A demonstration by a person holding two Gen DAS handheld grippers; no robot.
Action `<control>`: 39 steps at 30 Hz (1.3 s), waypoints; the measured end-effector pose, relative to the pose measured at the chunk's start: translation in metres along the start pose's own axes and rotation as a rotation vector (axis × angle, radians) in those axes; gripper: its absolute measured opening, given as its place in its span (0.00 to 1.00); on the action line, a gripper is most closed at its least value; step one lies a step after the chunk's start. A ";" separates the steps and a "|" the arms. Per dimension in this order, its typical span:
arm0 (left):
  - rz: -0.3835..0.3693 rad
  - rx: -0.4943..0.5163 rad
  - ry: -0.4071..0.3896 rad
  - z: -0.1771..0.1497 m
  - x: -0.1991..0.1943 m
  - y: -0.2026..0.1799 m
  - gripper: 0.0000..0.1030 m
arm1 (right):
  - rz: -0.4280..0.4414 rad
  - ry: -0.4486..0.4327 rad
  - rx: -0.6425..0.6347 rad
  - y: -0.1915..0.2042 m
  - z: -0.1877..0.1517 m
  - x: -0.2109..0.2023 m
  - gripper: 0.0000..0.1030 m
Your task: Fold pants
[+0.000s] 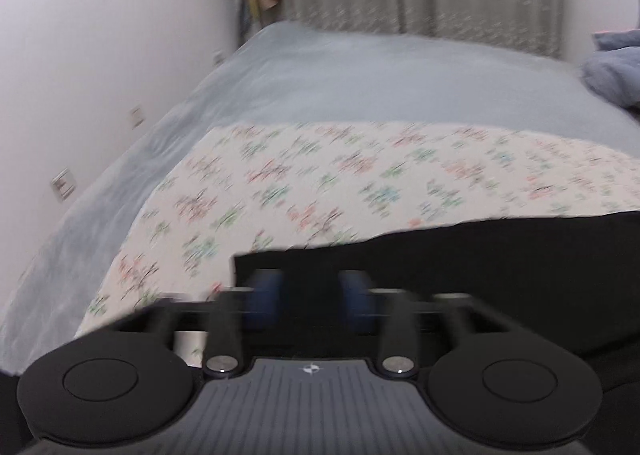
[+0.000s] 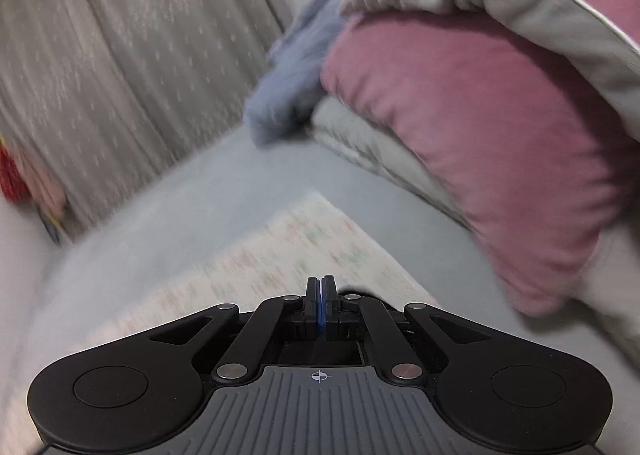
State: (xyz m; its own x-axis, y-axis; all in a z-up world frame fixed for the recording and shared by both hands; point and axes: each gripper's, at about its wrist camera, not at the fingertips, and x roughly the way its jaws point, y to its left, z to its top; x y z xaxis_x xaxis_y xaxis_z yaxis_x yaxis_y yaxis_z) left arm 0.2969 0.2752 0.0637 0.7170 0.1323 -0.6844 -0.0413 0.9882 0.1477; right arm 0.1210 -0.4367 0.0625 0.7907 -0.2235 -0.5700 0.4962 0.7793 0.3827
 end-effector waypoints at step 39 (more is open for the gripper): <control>0.089 -0.066 -0.116 0.004 0.040 0.014 0.19 | 0.035 0.053 0.483 -0.003 -0.062 0.096 0.01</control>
State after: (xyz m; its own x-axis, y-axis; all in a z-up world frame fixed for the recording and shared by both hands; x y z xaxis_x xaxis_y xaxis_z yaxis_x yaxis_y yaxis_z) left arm 0.3276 0.2944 0.0415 0.7838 0.2132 -0.5833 -0.1509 0.9765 0.1541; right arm 0.1735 -0.4238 -0.0388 0.7963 -0.1620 -0.5828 0.5897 0.4224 0.6884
